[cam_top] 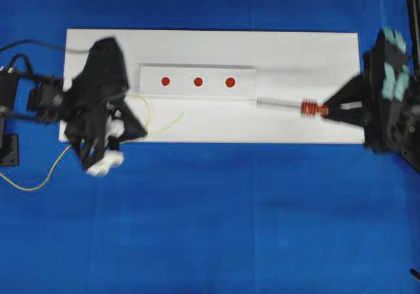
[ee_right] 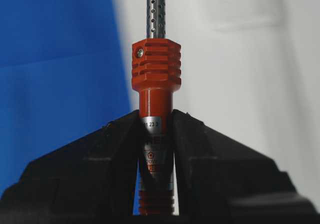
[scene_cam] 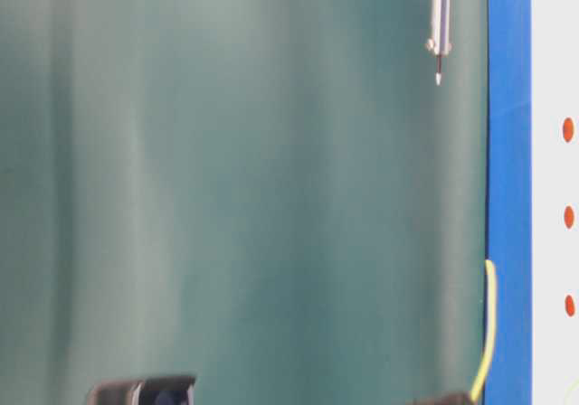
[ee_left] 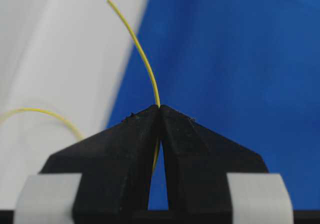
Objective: Touch the tip of the soldering iron to the tip of the solder at the mark.
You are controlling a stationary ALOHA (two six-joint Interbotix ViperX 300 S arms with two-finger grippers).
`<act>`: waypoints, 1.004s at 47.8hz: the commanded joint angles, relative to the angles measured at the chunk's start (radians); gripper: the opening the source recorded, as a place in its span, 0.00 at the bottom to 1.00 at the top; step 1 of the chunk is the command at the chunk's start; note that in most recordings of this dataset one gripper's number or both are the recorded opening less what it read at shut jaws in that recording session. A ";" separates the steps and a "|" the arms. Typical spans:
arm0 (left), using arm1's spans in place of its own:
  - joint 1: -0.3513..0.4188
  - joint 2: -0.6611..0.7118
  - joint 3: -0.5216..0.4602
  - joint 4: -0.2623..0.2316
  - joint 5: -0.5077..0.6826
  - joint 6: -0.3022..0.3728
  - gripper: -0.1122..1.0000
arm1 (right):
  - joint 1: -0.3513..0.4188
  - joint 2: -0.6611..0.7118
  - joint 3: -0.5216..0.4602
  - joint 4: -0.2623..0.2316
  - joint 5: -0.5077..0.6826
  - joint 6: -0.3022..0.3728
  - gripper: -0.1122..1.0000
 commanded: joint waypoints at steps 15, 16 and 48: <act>-0.278 0.074 0.071 -0.002 -0.305 -0.038 0.12 | 0.316 0.138 -0.015 0.014 -0.209 0.049 0.16; -0.285 0.089 0.072 -0.002 -0.318 -0.038 0.12 | 0.333 0.166 -0.015 0.014 -0.233 0.054 0.16; -0.337 0.380 0.081 -0.002 -0.443 -0.023 0.12 | 0.485 0.755 -0.161 0.058 -0.512 0.080 0.16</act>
